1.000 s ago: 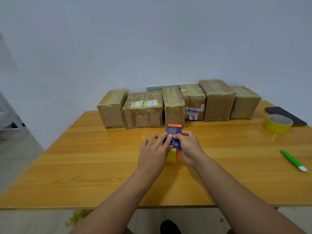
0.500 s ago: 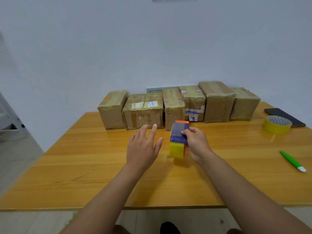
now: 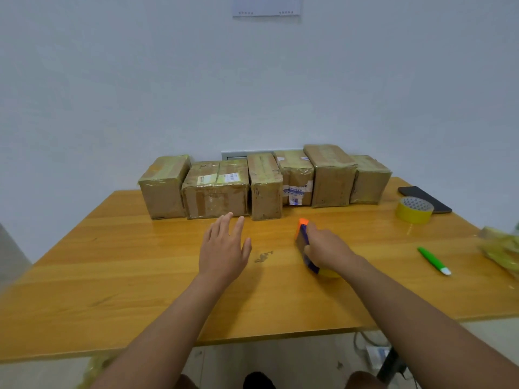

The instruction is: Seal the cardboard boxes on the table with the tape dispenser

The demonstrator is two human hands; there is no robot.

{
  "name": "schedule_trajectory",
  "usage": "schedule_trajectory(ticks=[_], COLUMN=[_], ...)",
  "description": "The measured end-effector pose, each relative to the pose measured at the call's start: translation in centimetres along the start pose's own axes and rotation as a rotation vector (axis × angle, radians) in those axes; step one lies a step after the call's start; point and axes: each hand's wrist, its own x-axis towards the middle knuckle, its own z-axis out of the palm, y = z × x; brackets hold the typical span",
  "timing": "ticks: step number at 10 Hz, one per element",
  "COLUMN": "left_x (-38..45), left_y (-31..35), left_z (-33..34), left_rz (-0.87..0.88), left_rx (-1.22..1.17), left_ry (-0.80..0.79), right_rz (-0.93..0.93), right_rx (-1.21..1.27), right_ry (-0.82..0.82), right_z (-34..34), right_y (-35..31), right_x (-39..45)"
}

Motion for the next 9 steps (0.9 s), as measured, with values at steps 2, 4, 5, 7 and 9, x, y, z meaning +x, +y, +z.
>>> schedule_trajectory(ticks=[2, 4, 5, 7, 9], left_x=[-0.4, -0.4, -0.3, 1.4, 5.2], left_y=[-0.2, -1.0, -1.0, -0.5, 0.5], left_z=[-0.8, -1.5, -1.8, -3.4, -6.9], left_rz=[0.017, 0.015, 0.011, 0.028, 0.127], left_rx=[-0.006, -0.02, -0.028, -0.037, -0.047], left_ry=[-0.009, -0.001, 0.005, 0.077, 0.227], right_rz=[-0.083, -0.109, -0.095, -0.092, -0.257], right_rx=[-0.179, -0.213, -0.177, -0.02, 0.079], right_ry=[0.083, -0.032, -0.074, 0.156, 0.533], right_z=[1.1, 0.9, 0.2, -3.7, -8.9], right_y=[-0.5, -0.3, 0.1, 0.0, -1.4], right_x=[-1.0, -0.9, -0.9, -0.3, 1.0])
